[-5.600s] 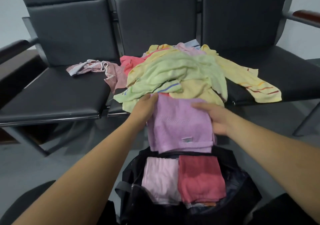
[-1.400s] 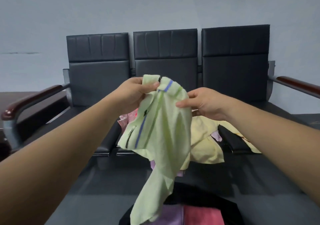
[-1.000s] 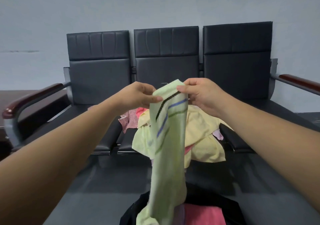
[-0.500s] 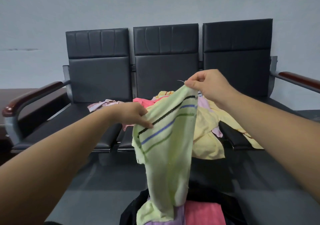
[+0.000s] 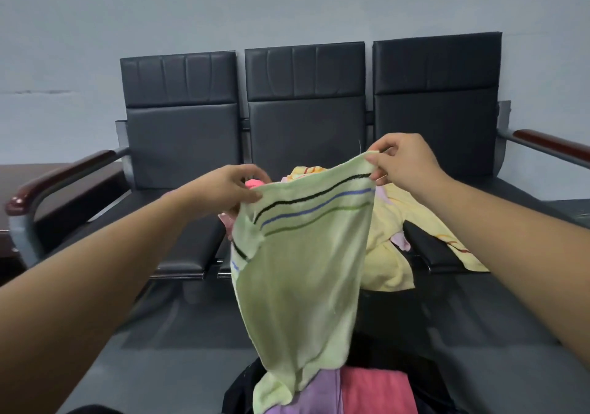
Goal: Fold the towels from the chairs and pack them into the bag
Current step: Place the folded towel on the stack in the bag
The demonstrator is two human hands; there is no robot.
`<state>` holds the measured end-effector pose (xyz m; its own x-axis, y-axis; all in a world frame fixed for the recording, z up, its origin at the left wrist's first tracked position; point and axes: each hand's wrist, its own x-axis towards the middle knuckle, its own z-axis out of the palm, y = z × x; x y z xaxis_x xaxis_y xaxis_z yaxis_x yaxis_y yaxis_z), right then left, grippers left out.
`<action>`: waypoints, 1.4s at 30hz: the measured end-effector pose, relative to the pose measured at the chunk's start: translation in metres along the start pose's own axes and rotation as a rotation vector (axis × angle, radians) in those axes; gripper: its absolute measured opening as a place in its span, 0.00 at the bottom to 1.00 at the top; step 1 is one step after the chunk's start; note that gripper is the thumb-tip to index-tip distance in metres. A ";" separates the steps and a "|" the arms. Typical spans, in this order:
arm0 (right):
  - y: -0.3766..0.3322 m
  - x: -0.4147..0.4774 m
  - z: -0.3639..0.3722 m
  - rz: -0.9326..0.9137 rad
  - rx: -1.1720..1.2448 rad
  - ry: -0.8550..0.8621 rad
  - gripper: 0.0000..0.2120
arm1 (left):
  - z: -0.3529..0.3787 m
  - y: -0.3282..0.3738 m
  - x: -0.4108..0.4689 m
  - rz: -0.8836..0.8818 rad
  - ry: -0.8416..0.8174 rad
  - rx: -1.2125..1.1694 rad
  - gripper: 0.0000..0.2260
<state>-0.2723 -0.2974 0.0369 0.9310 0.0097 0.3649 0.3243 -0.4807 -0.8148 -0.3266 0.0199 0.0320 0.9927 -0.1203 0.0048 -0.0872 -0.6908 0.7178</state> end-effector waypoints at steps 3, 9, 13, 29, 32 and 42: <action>-0.006 -0.001 0.004 0.024 0.093 -0.010 0.06 | 0.010 0.013 -0.005 0.105 -0.089 -0.481 0.06; -0.030 -0.018 0.017 0.049 0.166 -0.191 0.12 | 0.012 0.020 -0.005 0.167 -0.177 -0.564 0.15; -0.043 -0.032 0.028 0.061 0.203 -0.424 0.09 | 0.018 0.029 -0.003 0.209 -0.033 -0.249 0.11; -0.030 -0.032 0.023 -0.132 -0.097 -0.524 0.10 | 0.016 0.026 -0.005 0.299 0.127 0.459 0.10; -0.032 -0.027 0.015 -0.187 -0.110 -0.449 0.14 | 0.012 0.013 -0.003 0.310 0.106 0.558 0.05; -0.025 -0.009 -0.007 -0.090 0.003 -0.193 0.09 | 0.002 0.025 0.004 0.182 0.257 -0.026 0.15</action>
<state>-0.2897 -0.2919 0.0572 0.9131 0.2203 0.3431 0.4075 -0.4674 -0.7845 -0.3246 0.0007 0.0489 0.9498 -0.0534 0.3084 -0.2663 -0.6559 0.7063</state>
